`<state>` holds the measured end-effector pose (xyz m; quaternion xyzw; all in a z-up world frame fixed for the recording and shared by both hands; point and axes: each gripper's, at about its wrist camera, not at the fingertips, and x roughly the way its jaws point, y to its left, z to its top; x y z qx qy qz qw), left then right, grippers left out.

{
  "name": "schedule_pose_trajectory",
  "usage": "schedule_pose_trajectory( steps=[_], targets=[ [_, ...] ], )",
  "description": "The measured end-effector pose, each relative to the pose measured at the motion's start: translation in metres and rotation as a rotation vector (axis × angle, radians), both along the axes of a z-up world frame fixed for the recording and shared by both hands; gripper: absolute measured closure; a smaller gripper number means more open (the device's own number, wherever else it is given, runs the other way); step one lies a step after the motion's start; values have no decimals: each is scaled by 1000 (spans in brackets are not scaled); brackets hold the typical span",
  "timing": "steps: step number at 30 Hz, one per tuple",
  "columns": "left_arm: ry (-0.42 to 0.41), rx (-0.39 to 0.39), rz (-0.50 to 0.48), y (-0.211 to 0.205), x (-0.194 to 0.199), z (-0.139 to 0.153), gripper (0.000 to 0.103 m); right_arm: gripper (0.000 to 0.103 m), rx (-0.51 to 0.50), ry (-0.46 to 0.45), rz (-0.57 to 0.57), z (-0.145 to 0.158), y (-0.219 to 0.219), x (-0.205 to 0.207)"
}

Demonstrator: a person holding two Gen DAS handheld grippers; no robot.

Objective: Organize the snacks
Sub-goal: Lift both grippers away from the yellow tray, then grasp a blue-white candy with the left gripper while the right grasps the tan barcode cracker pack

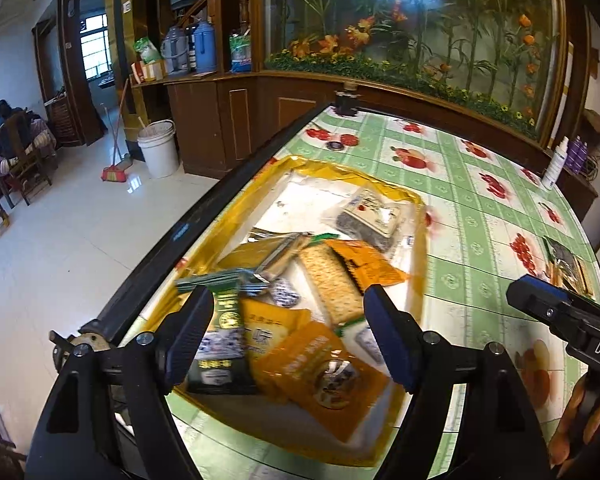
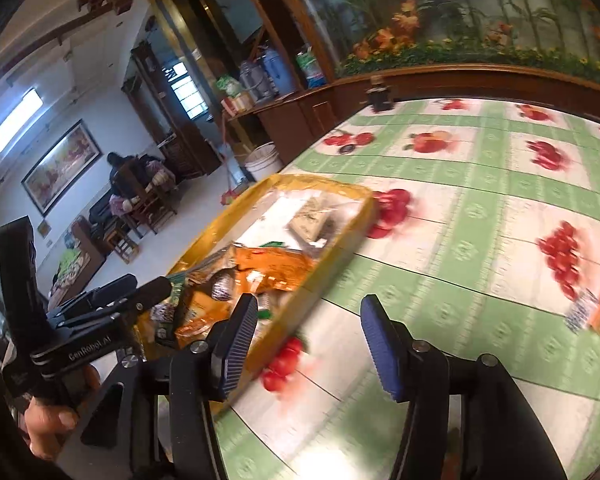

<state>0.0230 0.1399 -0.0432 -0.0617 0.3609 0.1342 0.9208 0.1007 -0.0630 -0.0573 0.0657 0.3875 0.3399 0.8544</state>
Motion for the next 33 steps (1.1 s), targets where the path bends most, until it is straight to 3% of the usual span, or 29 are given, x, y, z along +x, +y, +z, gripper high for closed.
schedule_pose_trajectory(
  steps=[8,18,25,33],
  targets=[
    [24,-1,-113,-52,12,-1,25,37,-23,29,-190,-14,-102,-5],
    [70,0,-293,-136,36,-6,25,36,-16,37,-384,-19,-213,-12],
    [115,18,-389,-183,52,-14,25,36,-29,39,-402,-21,-243,-5],
    [164,22,-450,-214,80,-26,26,34,-77,29,-343,-24,-240,18]
  ],
)
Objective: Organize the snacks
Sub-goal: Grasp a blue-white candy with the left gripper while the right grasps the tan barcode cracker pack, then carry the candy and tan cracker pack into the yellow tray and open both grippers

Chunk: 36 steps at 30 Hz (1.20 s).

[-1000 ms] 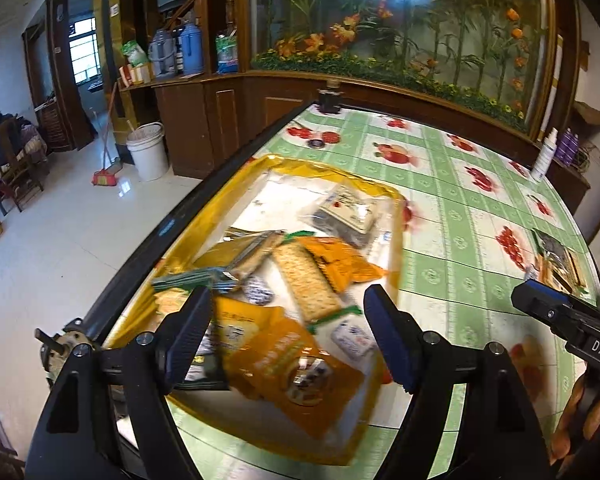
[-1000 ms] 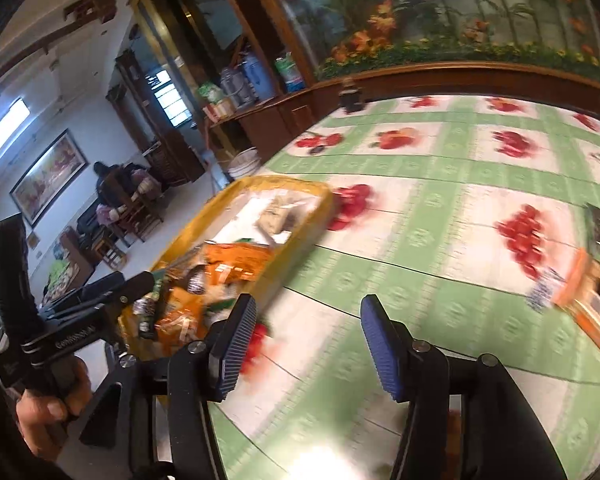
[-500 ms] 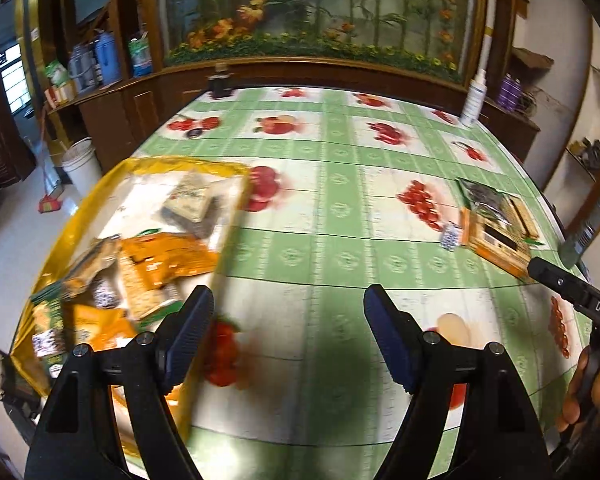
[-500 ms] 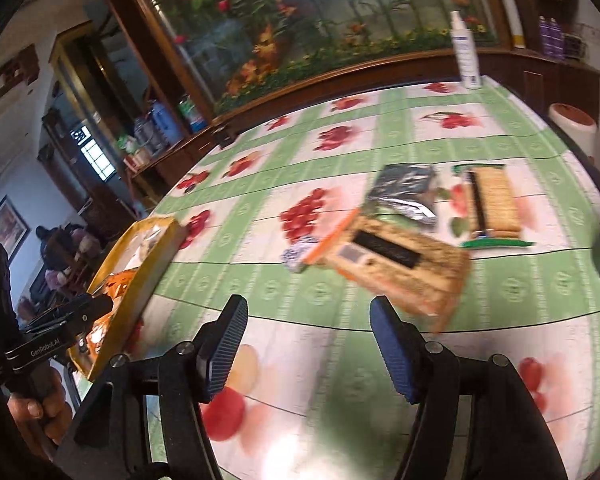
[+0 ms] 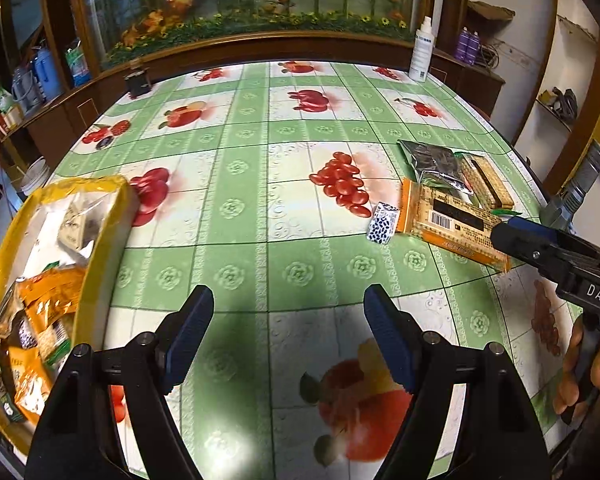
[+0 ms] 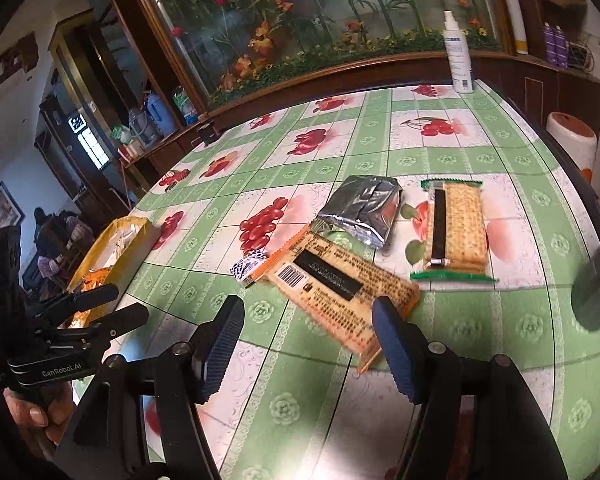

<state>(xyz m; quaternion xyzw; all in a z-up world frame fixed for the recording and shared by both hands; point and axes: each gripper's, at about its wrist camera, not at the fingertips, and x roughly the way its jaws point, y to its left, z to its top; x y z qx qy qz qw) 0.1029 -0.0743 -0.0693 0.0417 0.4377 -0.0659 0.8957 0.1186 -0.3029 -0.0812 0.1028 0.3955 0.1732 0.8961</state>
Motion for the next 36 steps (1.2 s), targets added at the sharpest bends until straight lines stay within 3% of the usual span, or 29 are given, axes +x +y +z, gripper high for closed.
schedule_pose_trajectory(
  steps=[13,21,23,27,31,36],
  targets=[
    [50,36,-129,-46,43,-17,26,29,-115,6,110,-11,11,32],
    [43,85,-182,-68,65,-34,27,28,-62,0,83,-9,-4,34],
    [36,64,-203,-66,68,-37,49,28,-51,1,82,-8,-5,35],
    [30,27,-223,-56,70,-35,80,28,-61,7,90,-9,-1,38],
    [39,0,-219,-42,68,-35,85,28,-74,23,119,-11,9,42],
    [56,-56,-194,-16,59,-34,86,25,-179,43,136,-22,28,49]
  ],
)
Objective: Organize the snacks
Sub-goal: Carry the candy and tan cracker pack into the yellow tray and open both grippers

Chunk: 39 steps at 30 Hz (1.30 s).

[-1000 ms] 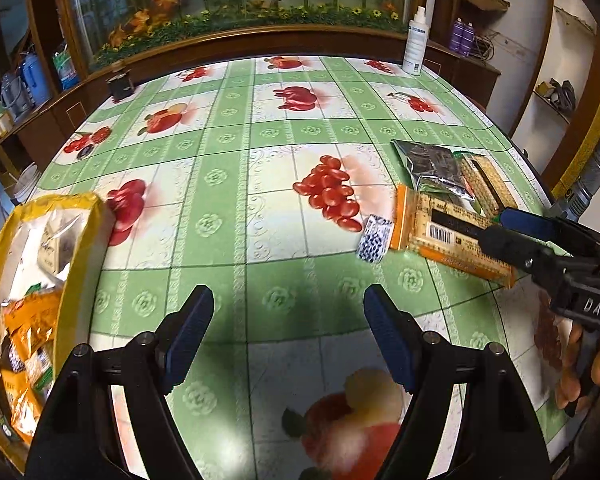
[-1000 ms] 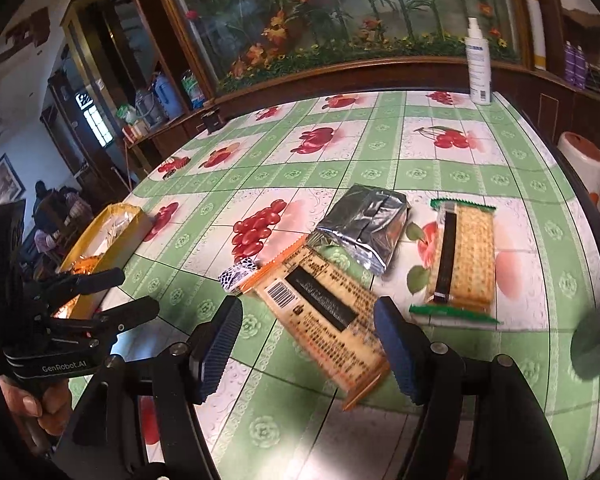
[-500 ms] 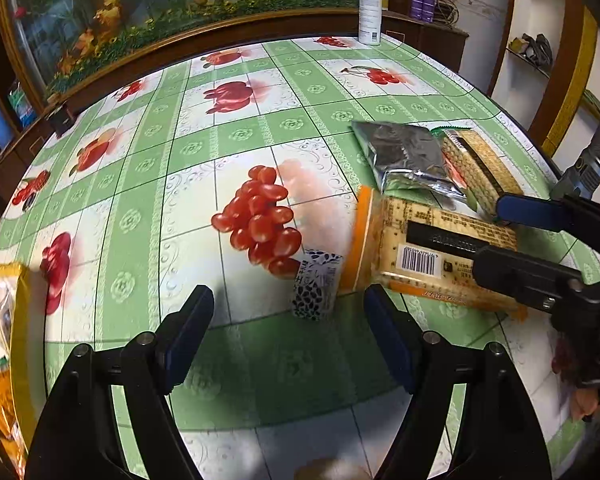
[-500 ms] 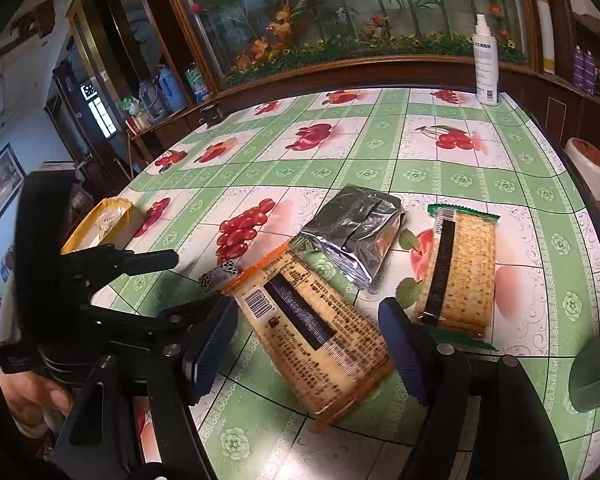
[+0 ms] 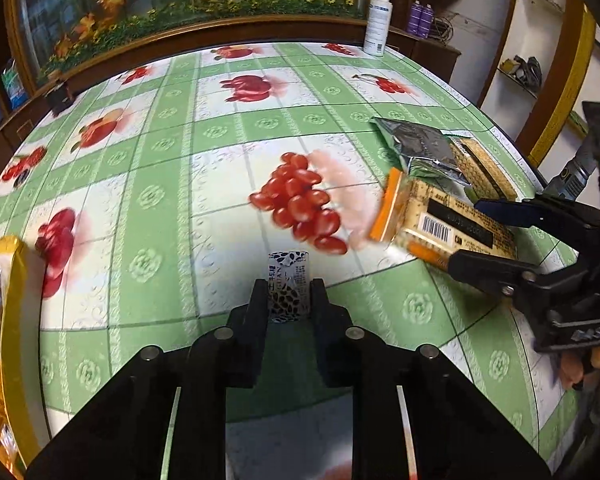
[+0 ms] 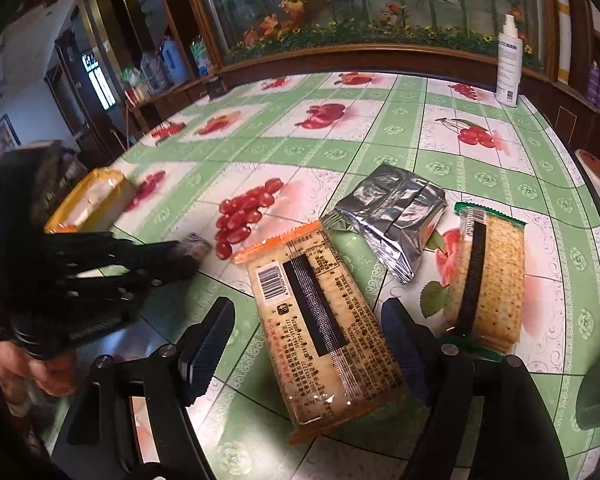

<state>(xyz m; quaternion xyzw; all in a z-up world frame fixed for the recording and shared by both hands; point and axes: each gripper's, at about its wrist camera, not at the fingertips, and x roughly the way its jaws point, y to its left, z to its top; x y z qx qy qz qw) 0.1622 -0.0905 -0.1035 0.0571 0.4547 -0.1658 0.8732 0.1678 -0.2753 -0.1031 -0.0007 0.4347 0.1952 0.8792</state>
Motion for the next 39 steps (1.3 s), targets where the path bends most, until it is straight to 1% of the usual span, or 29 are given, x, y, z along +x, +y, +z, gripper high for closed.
schedule_pose_trajectory(
  steps=[3,4,5,6,7,10,13,17,26,29,34,39],
  targets=[
    [10,-54,28,21,-9,4,86,24,-71,17,6,-10,10,3],
    [7,-64,35,26,-13,6,86,26,-99,9,10,-10,14,2],
    [5,-72,44,31,-15,8,86,33,-116,7,12,-10,17,1],
    [-1,-80,59,38,-20,12,86,45,-124,5,13,-10,20,0],
    [-9,-87,71,43,-23,15,86,46,-103,13,20,-8,21,-2],
    [-38,-85,112,55,-35,24,86,47,-65,20,17,-6,26,-8],
    [-67,-53,168,69,-47,32,86,47,-39,-3,20,1,38,-21],
    [-86,-28,219,86,-61,38,86,48,3,-48,37,18,58,-38],
    [-106,-37,304,127,-96,46,86,48,29,-125,109,49,110,-68],
    [-116,-27,340,140,-106,50,86,48,31,-153,134,58,128,-77],
    [-149,11,406,163,-121,58,86,48,37,-182,184,66,158,-88],
    [-167,16,457,184,-132,62,86,48,45,-201,235,70,188,-96]
  ],
)
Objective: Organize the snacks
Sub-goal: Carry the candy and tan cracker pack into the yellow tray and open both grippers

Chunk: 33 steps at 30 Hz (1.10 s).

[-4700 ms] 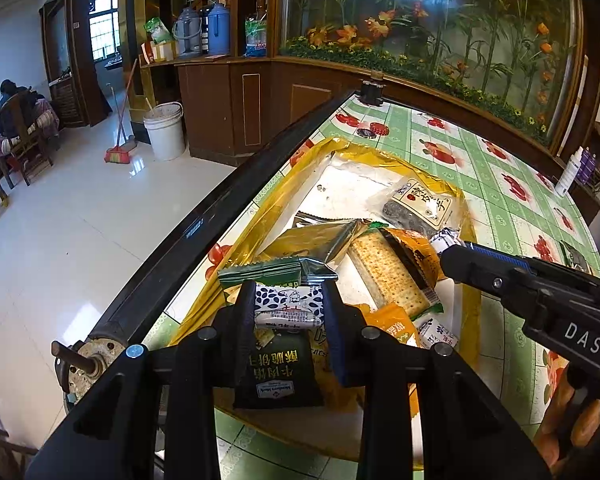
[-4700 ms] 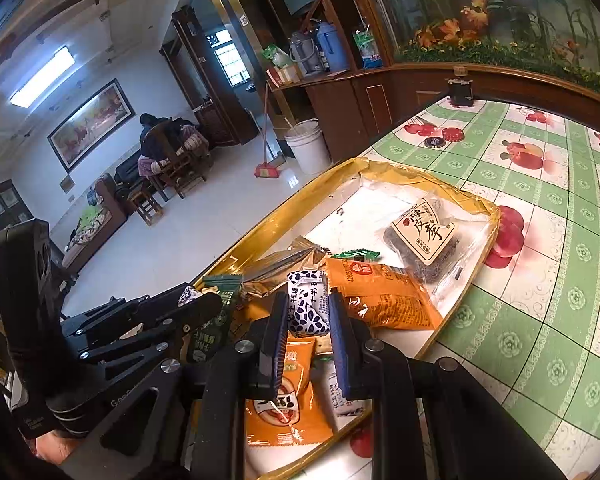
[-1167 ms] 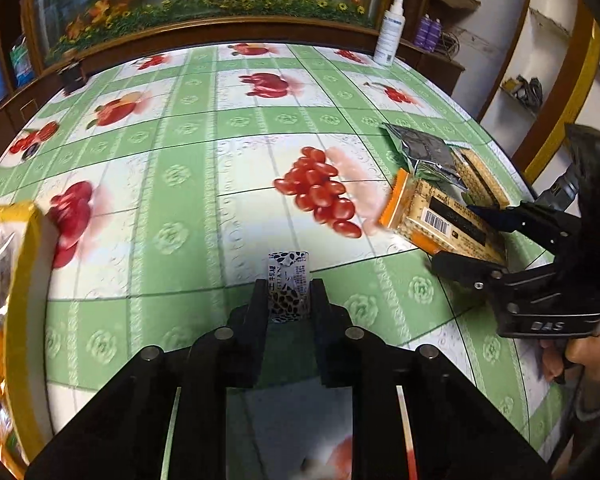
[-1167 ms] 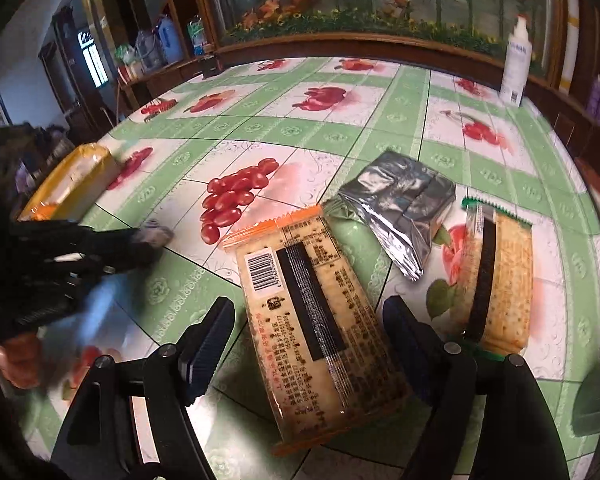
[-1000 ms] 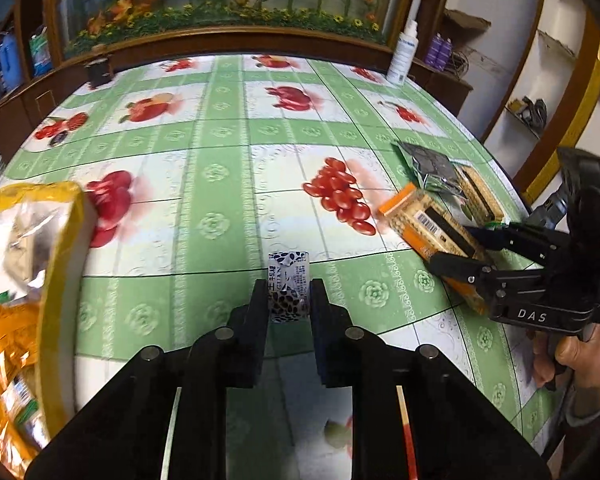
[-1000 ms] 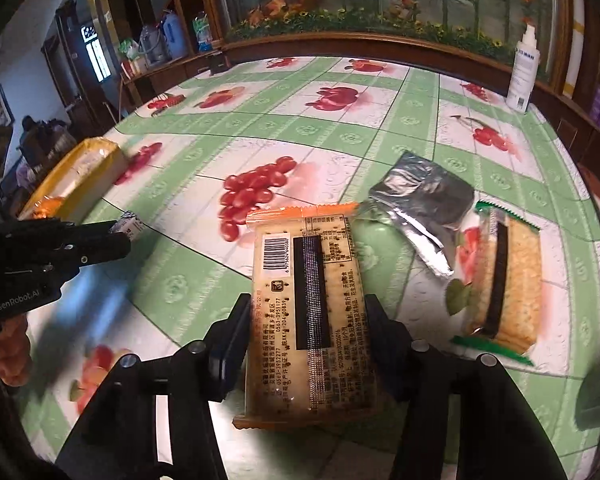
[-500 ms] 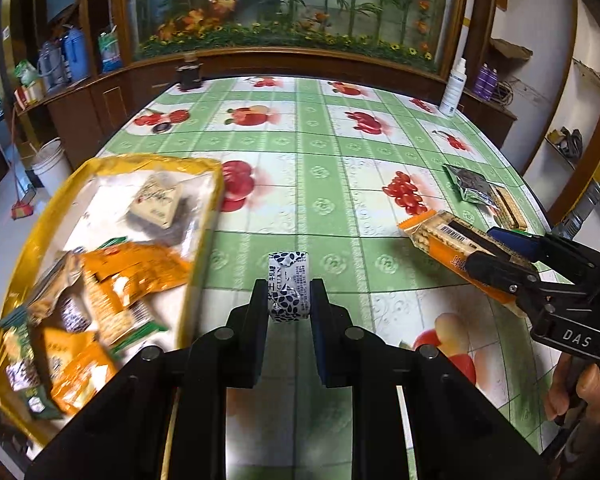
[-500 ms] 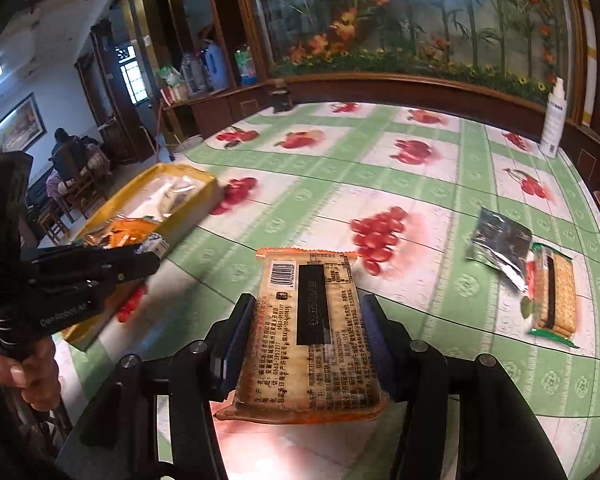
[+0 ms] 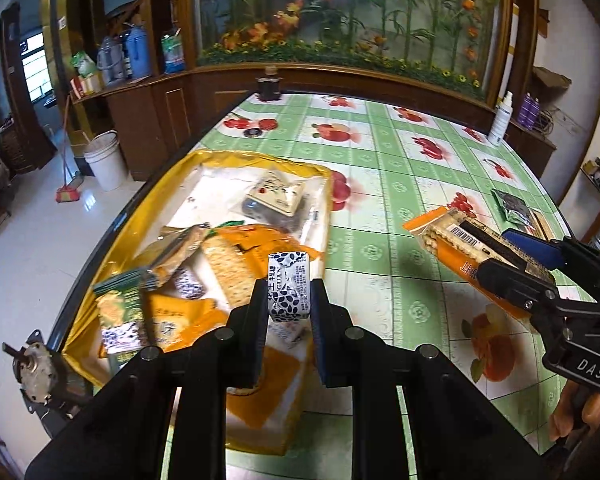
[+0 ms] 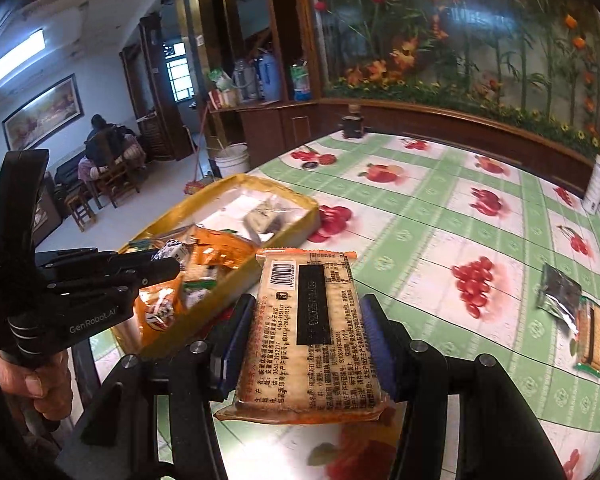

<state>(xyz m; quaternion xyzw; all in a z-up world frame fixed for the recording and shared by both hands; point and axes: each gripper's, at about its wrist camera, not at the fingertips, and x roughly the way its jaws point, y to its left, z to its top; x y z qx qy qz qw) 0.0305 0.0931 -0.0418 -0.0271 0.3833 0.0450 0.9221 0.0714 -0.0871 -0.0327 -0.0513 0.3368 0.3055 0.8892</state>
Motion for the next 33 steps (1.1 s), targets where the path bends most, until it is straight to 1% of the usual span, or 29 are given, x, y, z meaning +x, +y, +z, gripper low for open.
schedule_pose_trajectory(
  steps=[7,16,33],
  targets=[
    [-15,-7,44,21,-11,2,86,48,2,-25,51,8,30,-10],
    [-18,-17,79,39,-17,2,86,49,2,-41,92,12,55,-12],
    [1,-32,132,65,-18,-6,86,49,-6,-41,151,5,100,0]
  ],
)
